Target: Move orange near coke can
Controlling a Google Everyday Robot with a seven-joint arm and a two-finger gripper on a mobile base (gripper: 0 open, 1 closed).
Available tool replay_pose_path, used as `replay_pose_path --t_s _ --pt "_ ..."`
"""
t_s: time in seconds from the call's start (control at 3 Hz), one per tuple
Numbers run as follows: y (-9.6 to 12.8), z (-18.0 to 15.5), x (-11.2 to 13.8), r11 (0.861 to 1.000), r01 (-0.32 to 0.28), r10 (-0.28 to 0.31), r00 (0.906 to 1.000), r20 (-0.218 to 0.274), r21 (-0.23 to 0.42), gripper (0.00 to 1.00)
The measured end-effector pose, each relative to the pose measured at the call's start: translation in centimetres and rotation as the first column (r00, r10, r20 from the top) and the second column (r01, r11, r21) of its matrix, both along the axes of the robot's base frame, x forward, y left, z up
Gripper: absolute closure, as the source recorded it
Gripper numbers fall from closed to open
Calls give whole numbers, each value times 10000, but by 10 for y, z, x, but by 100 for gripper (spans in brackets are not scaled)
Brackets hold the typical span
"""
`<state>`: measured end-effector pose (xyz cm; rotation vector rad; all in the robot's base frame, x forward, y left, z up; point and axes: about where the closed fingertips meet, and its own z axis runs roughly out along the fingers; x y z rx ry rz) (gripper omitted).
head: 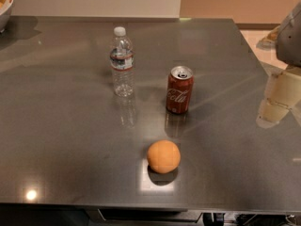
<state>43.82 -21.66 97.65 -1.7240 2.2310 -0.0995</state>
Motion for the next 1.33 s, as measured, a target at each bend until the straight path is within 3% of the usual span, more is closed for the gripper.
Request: replay_pose_path --t_s 0.67,1.0,1.33 --pt "4 -1 -2 9996 -181 184 9998 -106 197 0" --pt "25 -13 -13 9938 -776 804 9962 -321 796 0" --pt "59 -34 -31 9762 -1474 1569 9864 -489 1589 0"
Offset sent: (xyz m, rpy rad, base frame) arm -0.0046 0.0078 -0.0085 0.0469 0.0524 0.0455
